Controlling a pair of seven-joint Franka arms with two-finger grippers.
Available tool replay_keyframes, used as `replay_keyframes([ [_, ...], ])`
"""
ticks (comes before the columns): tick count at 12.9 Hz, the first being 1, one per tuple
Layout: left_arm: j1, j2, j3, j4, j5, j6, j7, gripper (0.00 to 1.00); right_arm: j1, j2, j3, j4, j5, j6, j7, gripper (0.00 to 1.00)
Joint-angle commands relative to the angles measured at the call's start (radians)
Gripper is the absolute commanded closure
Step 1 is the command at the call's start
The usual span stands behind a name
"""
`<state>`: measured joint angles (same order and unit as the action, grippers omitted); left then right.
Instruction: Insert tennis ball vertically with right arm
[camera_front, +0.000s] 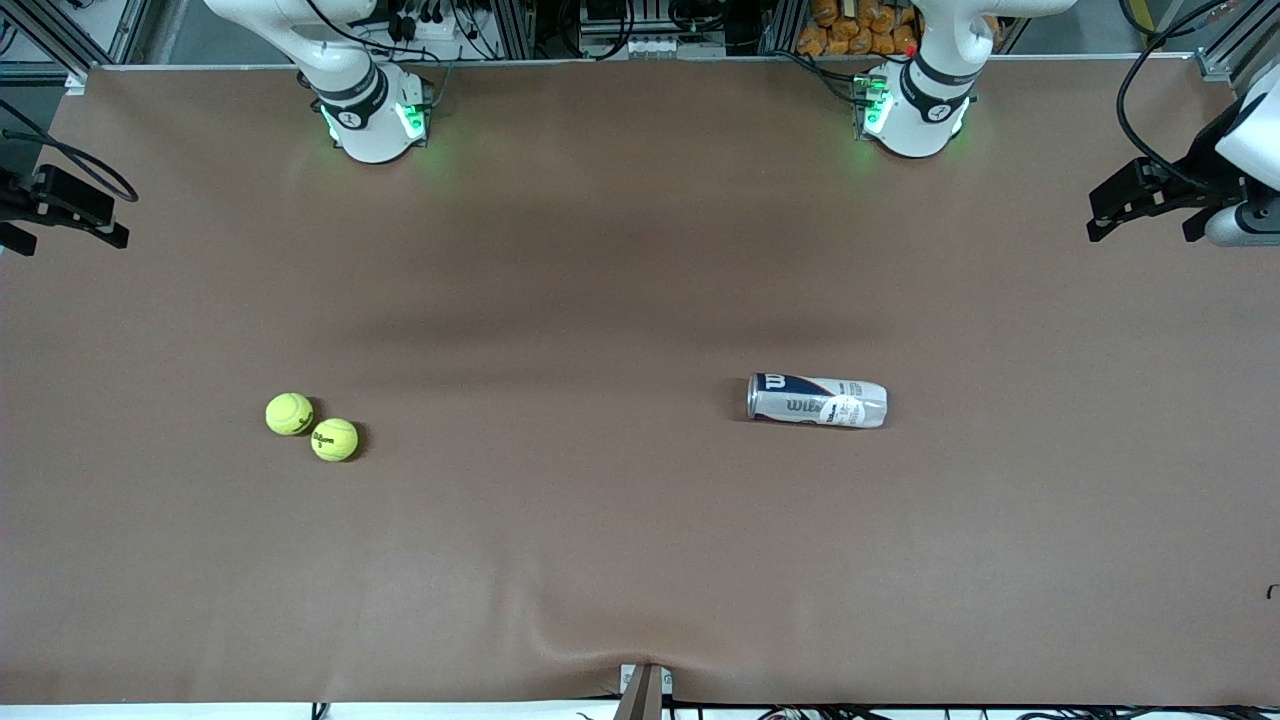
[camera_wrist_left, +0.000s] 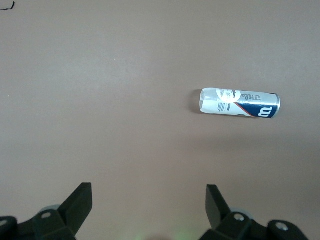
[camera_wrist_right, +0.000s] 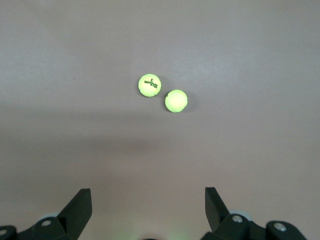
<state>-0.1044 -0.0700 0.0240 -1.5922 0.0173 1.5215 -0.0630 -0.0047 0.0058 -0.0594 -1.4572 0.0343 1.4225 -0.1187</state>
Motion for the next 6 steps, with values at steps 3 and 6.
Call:
replay_keyframes([
  [3,-0.001,0.012,0.002,0.015,0.012,-0.006,0.008,0.0,-0.021,-0.02,0.013,-0.015,0.016,-0.004,-0.009,0.0],
  [6,-0.001,0.019,0.002,0.015,0.012,-0.007,0.006,0.0,-0.02,-0.02,0.013,-0.015,0.016,-0.002,-0.009,0.0],
])
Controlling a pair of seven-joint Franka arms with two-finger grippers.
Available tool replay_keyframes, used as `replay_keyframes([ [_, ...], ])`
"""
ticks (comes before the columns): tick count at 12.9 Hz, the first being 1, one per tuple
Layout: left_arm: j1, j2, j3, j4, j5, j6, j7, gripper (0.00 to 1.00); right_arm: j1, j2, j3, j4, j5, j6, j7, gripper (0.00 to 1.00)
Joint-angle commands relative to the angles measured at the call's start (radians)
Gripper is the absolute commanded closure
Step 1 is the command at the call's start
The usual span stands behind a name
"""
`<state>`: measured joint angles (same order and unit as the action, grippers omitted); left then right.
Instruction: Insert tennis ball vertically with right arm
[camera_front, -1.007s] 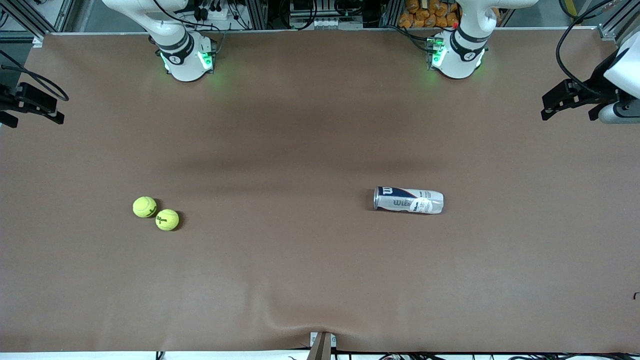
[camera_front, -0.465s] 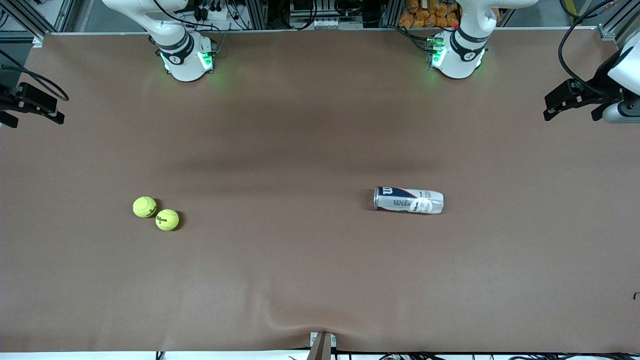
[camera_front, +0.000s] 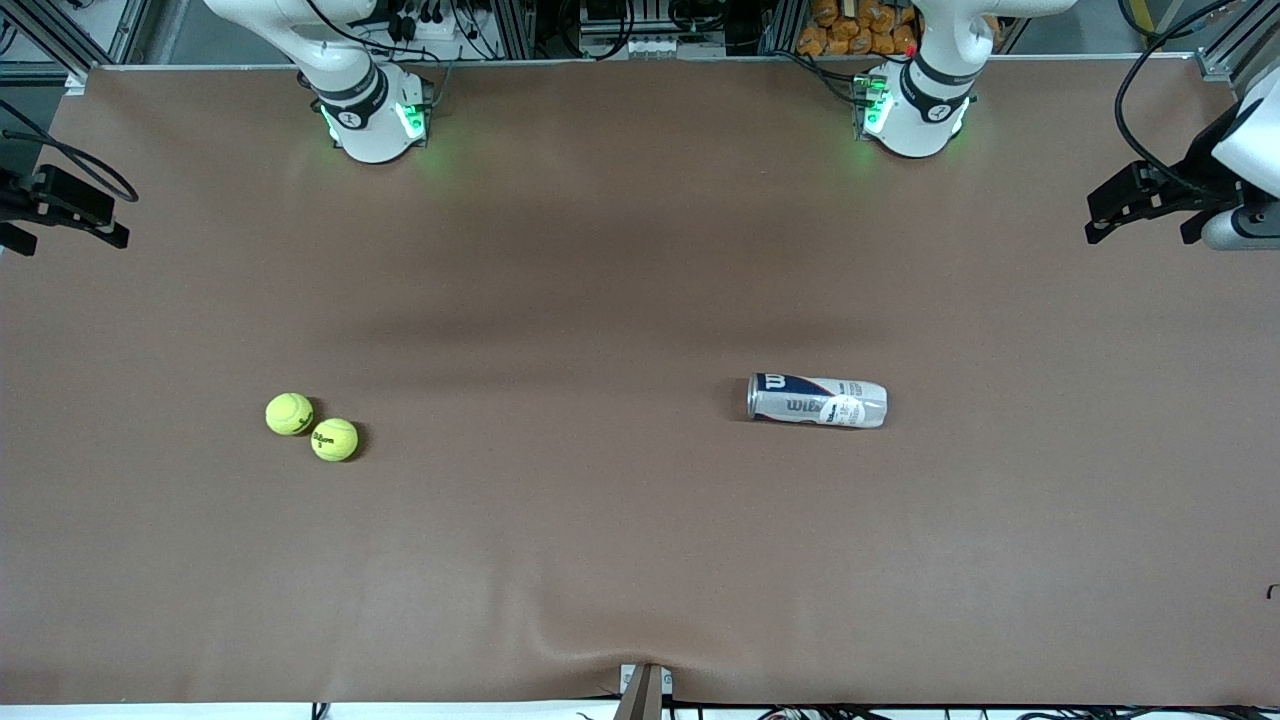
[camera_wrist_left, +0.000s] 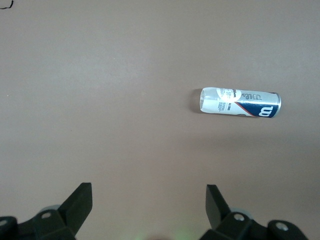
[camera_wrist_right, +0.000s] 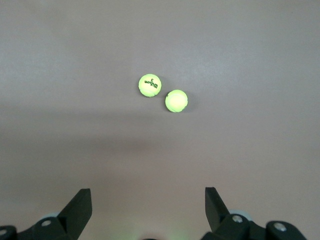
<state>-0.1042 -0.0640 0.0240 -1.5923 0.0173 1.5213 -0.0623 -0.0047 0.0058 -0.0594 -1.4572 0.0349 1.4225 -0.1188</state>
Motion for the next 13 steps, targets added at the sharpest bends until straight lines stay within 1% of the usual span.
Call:
replay_keyframes([
  [1,-0.002,0.015,0.002,0.015,0.012,-0.006,0.006,0.0,-0.02,-0.02,0.013,-0.015,0.016,-0.004,-0.009,0.0],
  [13,-0.005,0.018,-0.003,0.026,0.012,-0.006,0.002,0.0,-0.021,-0.02,0.013,-0.015,0.014,-0.004,-0.009,0.0],
])
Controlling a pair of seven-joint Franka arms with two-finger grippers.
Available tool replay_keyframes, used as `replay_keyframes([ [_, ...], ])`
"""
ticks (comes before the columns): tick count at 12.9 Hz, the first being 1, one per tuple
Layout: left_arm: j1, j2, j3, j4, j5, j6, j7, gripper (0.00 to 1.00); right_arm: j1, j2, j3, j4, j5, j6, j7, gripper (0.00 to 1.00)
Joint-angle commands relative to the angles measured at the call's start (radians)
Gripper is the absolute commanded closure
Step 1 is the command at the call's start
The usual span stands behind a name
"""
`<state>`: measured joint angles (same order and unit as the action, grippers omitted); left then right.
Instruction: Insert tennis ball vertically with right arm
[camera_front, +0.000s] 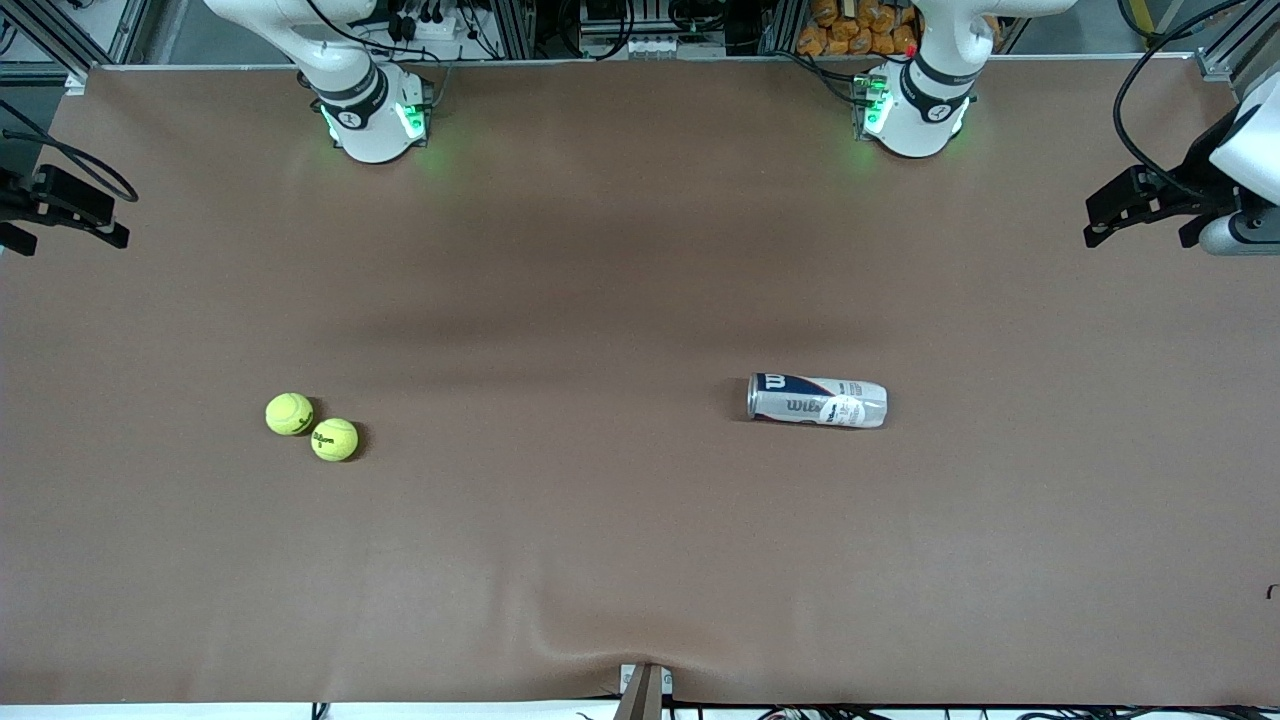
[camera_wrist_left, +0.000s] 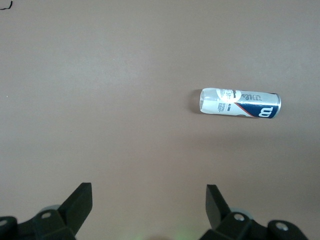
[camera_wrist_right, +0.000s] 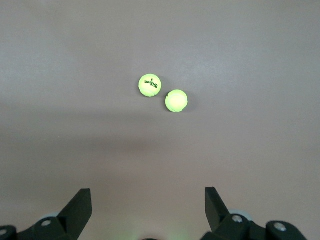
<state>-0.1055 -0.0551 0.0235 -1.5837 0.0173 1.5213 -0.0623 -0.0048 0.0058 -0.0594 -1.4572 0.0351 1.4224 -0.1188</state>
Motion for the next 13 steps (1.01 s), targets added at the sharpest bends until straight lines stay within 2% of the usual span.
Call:
replay_keyframes([
  [1,-0.006,0.011,-0.002,0.019,0.01,0.0,0.002,0.0,-0.021,-0.02,0.013,-0.017,0.016,-0.003,-0.009,0.0],
  [13,-0.02,0.075,-0.013,0.019,0.013,0.02,0.033,0.0,-0.023,-0.02,0.013,-0.015,0.016,-0.011,-0.009,0.0],
])
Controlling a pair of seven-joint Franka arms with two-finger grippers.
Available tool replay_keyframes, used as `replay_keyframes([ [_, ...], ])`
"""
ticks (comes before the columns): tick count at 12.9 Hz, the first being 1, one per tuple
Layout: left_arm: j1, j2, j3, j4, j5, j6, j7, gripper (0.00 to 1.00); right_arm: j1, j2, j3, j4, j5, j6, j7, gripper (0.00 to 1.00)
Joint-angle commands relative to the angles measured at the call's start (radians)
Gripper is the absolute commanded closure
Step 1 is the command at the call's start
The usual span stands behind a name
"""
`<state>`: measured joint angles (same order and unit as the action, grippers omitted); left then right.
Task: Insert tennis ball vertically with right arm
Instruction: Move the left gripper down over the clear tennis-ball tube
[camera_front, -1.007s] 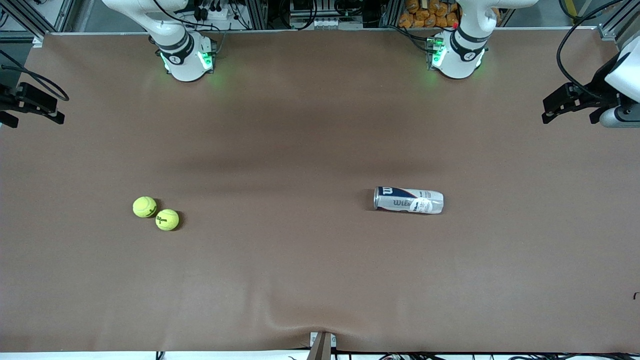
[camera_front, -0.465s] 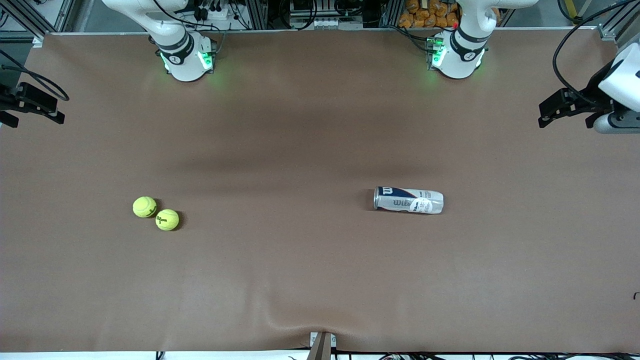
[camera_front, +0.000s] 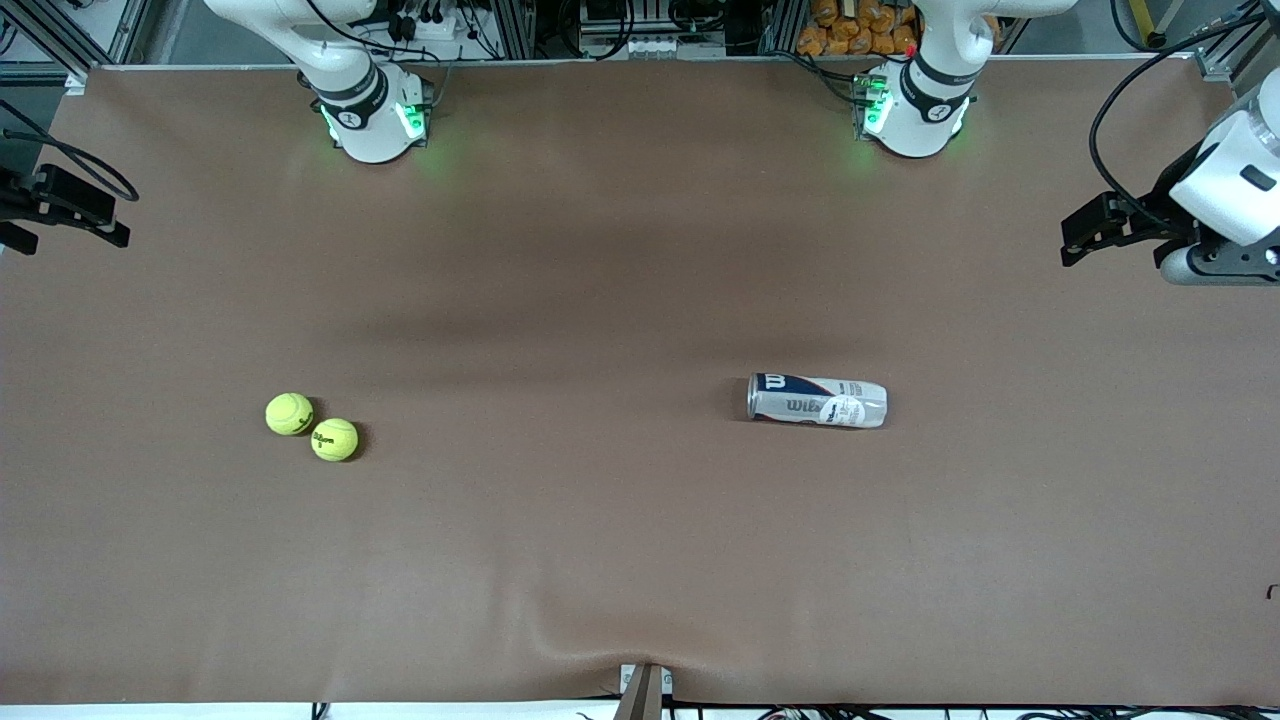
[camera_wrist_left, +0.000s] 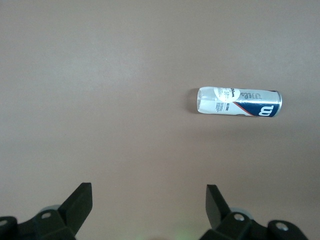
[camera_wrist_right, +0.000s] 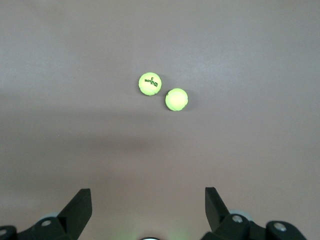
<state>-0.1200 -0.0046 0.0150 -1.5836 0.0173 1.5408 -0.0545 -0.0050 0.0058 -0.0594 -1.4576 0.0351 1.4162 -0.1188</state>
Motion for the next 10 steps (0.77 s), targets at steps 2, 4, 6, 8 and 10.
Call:
replay_keyframes([
  [2,-0.007,0.026,-0.009,0.016,0.013,-0.001,0.042,0.0,-0.023,-0.02,0.013,-0.015,0.016,-0.005,-0.009,0.0],
  [4,-0.012,0.044,-0.018,0.013,0.013,-0.001,0.105,0.0,-0.023,-0.02,0.013,-0.015,0.016,-0.005,-0.009,0.0],
  [6,-0.015,0.066,-0.02,0.016,0.03,-0.001,0.178,0.0,-0.023,-0.02,0.013,-0.015,0.016,-0.005,-0.009,0.0],
  [8,-0.056,0.101,-0.024,0.016,0.094,-0.001,0.217,0.0,-0.023,-0.02,0.013,-0.015,0.016,-0.006,-0.009,0.0],
  [10,-0.11,0.133,-0.027,0.013,0.165,-0.001,0.254,0.0,-0.023,-0.02,0.013,-0.015,0.016,-0.006,-0.009,0.0],
])
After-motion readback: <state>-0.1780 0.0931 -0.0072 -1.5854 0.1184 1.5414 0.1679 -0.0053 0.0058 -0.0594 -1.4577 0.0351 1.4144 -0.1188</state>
